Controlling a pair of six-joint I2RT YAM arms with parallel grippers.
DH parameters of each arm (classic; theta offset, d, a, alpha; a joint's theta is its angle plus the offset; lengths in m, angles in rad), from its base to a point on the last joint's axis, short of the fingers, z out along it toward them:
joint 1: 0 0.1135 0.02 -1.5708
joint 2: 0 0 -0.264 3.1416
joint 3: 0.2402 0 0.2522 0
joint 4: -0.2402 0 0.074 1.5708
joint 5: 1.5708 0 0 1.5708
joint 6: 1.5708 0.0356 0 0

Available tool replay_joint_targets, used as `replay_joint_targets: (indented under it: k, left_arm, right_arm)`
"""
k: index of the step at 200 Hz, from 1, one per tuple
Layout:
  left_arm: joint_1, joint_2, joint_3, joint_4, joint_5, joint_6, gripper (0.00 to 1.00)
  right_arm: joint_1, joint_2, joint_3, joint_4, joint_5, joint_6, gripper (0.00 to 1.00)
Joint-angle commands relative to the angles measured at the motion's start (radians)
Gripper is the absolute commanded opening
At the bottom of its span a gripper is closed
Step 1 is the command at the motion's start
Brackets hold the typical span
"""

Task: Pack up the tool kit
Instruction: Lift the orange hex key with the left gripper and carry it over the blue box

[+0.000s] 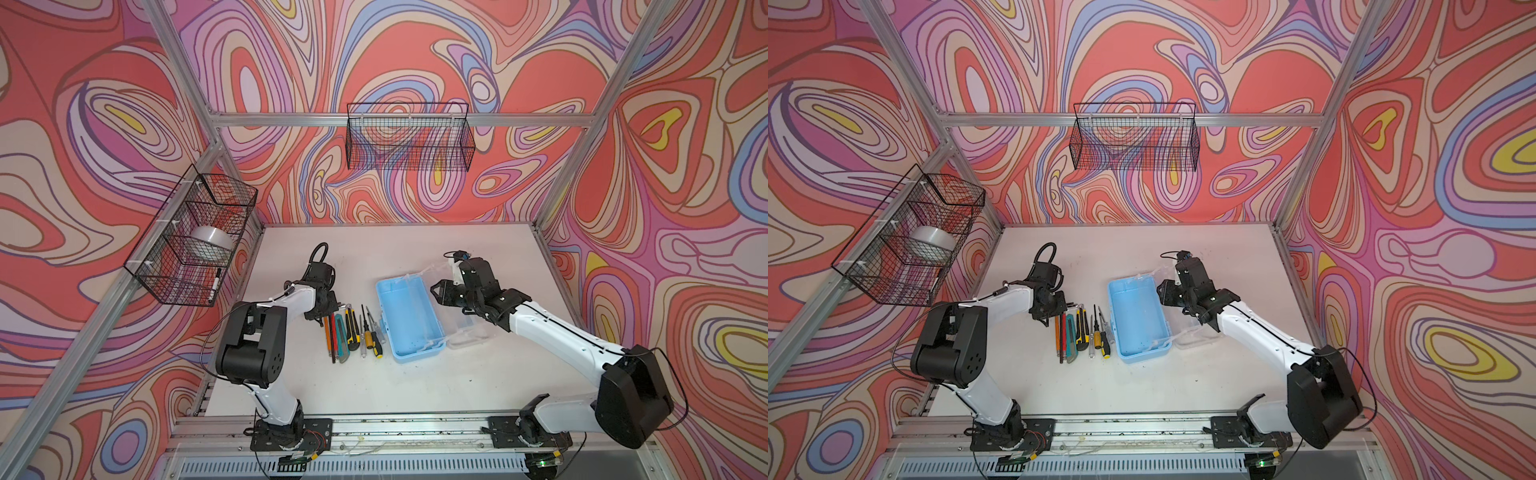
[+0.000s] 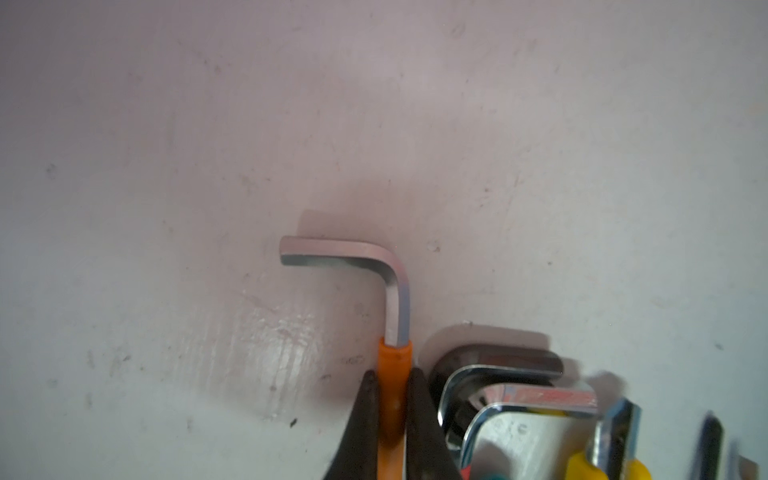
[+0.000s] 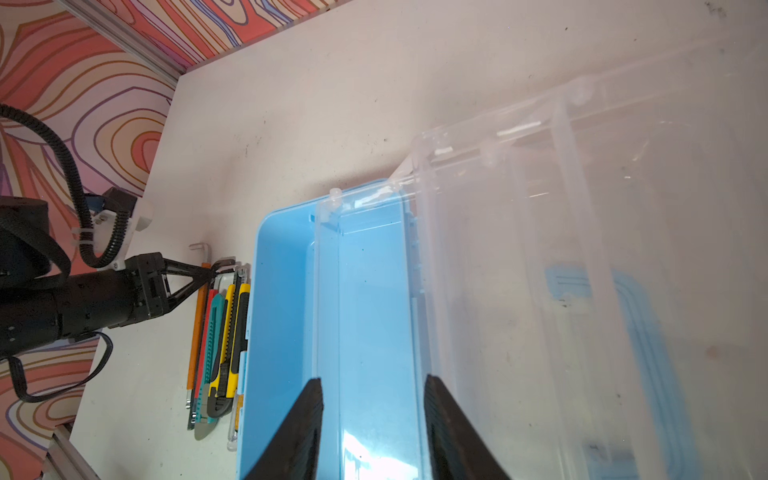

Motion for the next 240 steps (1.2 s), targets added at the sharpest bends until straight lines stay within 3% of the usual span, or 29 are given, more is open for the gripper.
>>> replay_joint_targets:
  k: [1,85,118,147,188,221,240]
  left_arm:
    - [-0.004,0.022,0.013,-0.027,0.009,0.005,0.0]
    - [-0.006,-0.171,-0.001,-0.081,-0.012,0.004,0.0]
    - [-0.028,-0.296,-0.037,-0.066,0.048,-0.037,0.0]
    - [-0.094,-0.396,-0.032,-0.094,0.05,-0.056,0.0]
    - [-0.179,-0.523,-0.031,-0.08,0.156,-0.132,0.0]
    - [-0.26,-0.589,-0.048,0.025,0.23,-0.239,0.0]
    - [-0.346,-0.576,-0.05,0.098,0.207,-0.293,0.0]
  right_arm:
    - [0.006,0.026,0.034,0.001,-0.003,-0.008,0.42]
    - [0.006,0.05,0.047,0.018,-0.013,-0.002,0.42]
    - [0.006,0.057,0.055,0.019,-0.016,-0.001,0.42]
    - [0.006,0.053,0.049,0.019,-0.014,0.0,0.42]
    - [0.004,0.019,0.029,0.019,0.014,0.006,0.42]
    - [-0.002,0.001,0.021,0.018,0.021,0.006,0.42]
    - [-0.005,-0.004,0.019,0.016,0.025,0.007,0.42]
